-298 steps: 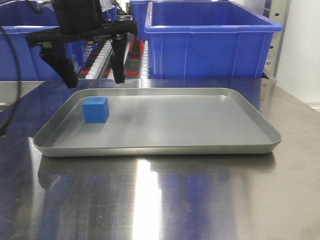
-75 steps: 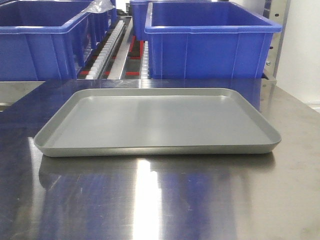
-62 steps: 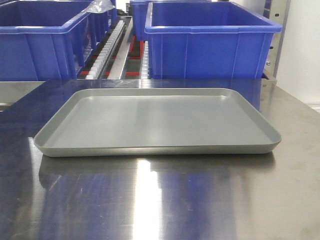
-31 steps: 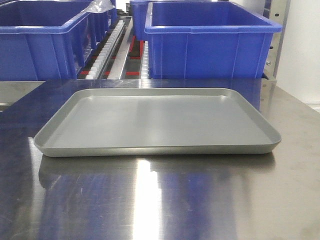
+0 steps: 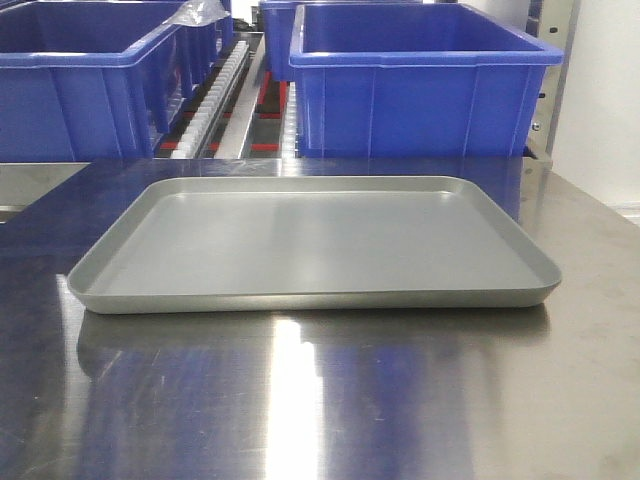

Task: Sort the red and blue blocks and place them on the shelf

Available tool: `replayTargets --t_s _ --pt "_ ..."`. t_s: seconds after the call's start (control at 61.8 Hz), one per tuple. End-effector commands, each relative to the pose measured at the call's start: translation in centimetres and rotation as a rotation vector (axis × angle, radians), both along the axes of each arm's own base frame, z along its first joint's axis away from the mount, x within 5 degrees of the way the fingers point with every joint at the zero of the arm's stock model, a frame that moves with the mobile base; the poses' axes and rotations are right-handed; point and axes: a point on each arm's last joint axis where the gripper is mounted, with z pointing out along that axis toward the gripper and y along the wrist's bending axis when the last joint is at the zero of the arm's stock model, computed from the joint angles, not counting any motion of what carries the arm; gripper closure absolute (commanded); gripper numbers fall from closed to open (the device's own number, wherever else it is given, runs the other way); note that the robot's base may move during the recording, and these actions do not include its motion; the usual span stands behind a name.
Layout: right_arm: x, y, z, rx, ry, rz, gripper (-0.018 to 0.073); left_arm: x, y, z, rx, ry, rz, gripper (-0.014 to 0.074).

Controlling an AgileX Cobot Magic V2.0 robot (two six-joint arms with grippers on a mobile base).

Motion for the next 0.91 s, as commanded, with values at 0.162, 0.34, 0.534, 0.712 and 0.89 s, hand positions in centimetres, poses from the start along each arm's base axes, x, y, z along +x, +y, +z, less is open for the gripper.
replayTargets --t_s 0.162,0.34,0.534,0.712,0.89 --pt "-0.18 0.02 1.7 0.0 -0.111 0.003 0.0506 -0.16 0.06 1.89 -0.016 -0.123 0.004 0.0472" --pt "-0.18 0.02 1.7 0.0 -0.111 0.003 0.0506 -0.16 0.06 1.89 -0.016 -0.123 0.004 0.0472" --pt "-0.18 0.02 1.7 0.0 -0.111 0.003 0.0506 -0.16 0.06 1.89 -0.016 -0.123 0.004 0.0472" --pt "-0.18 0.02 1.7 0.0 -0.111 0.003 0.0506 -0.16 0.06 1.89 -0.016 -0.123 0.004 0.0472" --pt "-0.18 0.02 1.7 0.0 -0.111 0.003 0.0506 -0.16 0.06 1.89 -0.016 -0.123 0.004 0.0472"
